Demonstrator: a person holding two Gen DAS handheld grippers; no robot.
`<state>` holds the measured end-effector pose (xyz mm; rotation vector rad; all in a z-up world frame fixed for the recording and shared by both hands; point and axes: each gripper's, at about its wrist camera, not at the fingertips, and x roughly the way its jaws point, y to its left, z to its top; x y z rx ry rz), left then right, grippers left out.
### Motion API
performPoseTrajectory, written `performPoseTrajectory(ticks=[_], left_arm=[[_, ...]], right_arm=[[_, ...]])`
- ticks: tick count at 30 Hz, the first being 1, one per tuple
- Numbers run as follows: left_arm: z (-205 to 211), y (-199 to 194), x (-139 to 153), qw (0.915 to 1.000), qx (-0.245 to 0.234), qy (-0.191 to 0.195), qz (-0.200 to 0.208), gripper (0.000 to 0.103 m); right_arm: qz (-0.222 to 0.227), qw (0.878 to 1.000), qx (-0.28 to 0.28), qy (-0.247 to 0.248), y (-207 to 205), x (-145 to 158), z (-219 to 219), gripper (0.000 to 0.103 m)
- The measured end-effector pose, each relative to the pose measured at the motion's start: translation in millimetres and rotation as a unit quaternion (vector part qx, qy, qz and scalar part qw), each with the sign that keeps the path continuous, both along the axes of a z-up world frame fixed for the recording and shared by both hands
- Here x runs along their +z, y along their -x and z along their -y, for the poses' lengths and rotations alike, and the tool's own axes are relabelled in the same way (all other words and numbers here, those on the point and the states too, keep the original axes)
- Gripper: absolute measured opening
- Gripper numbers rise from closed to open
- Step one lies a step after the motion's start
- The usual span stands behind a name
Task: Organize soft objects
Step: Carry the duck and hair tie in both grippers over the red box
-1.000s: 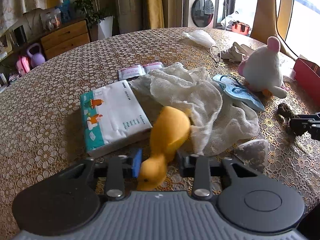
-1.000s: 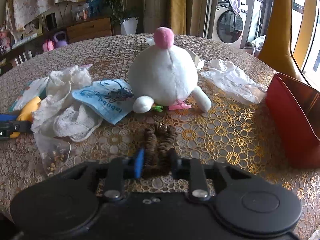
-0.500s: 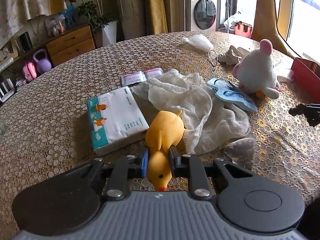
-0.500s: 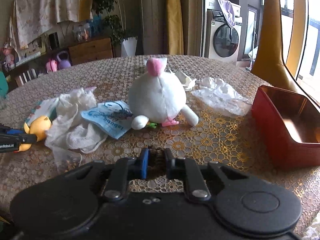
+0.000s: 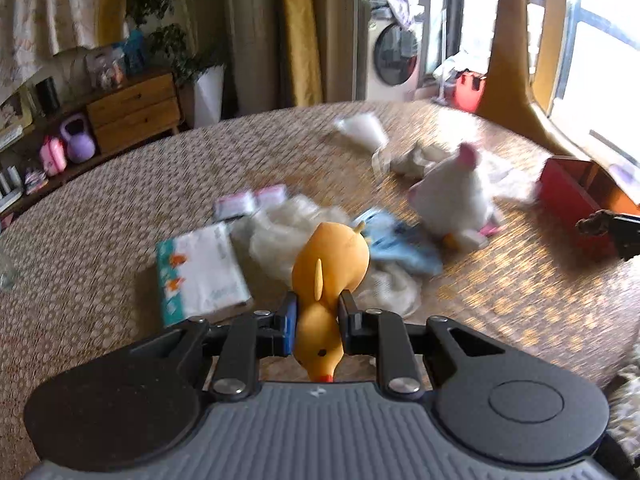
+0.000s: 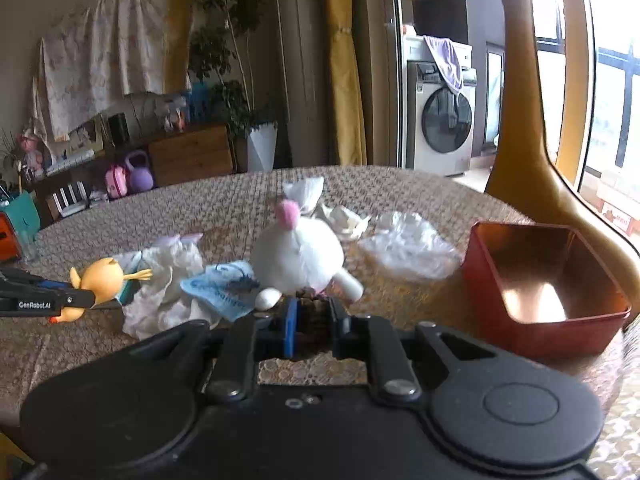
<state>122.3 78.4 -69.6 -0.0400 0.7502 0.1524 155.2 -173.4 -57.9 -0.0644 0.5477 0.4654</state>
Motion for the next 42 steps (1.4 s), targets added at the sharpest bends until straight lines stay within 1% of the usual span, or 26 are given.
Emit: performPoseTrajectory(ticks=[6,14,20,28,34,38,42], left_arm=[[38,-12,27,0.999,-0.038,0.007,0.022,0.02],[95,-40,48,0.9947,-0.097,0.0,0.035,0.02],[134,-70,59,0.9904,-0.133,0.012,0.035,0.02],[189,-115,64,0.9819,-0.187,0.023,0.022,0.02],[230,-152,61,0.9757,-0.218,0.026,0.007,0.021],[252,-180,54,0.9734,-0.227,0.034,-0.006,0.021],[273,-211,40,0.9717,-0.229,0.05,-0.032,0.021]], right_arm=[[0.022,1.0,-0.006,0.003,5,22,21,0.015],[0.047,0.999,-0.021,0.009,-2,41,55,0.015],[0.064,0.997,-0.048,0.013,-16,50,84,0.016],[0.068,0.994,-0.076,0.025,-41,53,114,0.016],[0.064,0.993,-0.09,0.038,-65,45,131,0.016],[0.056,0.992,-0.098,0.05,-79,37,141,0.015],[0.042,0.991,-0.11,0.056,-96,25,150,0.015]])
